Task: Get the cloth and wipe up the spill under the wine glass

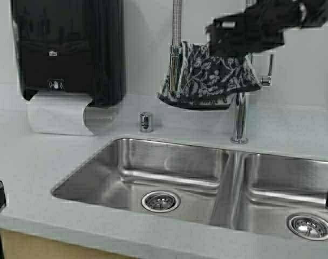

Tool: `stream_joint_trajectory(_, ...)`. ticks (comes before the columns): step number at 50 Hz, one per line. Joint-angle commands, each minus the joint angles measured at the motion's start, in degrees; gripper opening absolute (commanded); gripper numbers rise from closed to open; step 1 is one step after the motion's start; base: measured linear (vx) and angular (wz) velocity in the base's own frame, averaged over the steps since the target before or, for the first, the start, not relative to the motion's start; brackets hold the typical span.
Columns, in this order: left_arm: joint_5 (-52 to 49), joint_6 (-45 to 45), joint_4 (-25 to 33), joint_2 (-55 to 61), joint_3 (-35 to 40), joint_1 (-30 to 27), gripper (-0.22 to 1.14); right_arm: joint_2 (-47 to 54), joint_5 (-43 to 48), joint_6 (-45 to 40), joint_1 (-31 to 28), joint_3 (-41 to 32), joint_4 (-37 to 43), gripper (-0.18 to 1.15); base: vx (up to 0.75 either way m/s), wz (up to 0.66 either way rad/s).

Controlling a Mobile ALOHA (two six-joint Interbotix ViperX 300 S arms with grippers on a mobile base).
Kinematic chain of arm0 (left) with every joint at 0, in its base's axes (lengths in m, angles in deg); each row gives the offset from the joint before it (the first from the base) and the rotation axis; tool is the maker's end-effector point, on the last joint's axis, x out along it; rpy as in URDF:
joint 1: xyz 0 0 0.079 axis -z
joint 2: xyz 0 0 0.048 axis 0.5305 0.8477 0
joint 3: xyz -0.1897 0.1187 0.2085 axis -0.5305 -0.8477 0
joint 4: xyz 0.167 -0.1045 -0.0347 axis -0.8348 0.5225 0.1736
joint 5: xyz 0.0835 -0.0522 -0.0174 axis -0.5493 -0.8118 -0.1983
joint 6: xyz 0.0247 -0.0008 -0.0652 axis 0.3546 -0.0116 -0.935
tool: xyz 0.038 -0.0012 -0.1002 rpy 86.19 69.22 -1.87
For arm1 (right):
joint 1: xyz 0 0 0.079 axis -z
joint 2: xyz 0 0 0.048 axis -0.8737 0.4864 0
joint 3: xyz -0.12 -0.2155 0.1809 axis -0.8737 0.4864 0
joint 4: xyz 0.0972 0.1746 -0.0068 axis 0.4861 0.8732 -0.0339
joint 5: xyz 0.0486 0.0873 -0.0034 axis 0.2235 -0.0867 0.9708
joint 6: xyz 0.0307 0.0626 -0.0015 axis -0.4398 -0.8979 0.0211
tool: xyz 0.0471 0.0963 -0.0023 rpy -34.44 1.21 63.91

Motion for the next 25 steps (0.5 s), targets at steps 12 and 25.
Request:
stream_joint_trajectory(12, 0.26, 0.18, 0.09, 0.18, 0.18, 0.00, 0.03, 7.82, 8.53, -1.32, -0.97, -3.60, 0.18, 0.79, 0.13, 0.00)
stream_joint_trajectory(25, 0.26, 0.18, 0.09, -0.09, 0.18, -0.09, 0.03, 13.10, 15.21, -4.22, -0.88, -5.71, 0.18, 0.97, 0.10, 0.01)
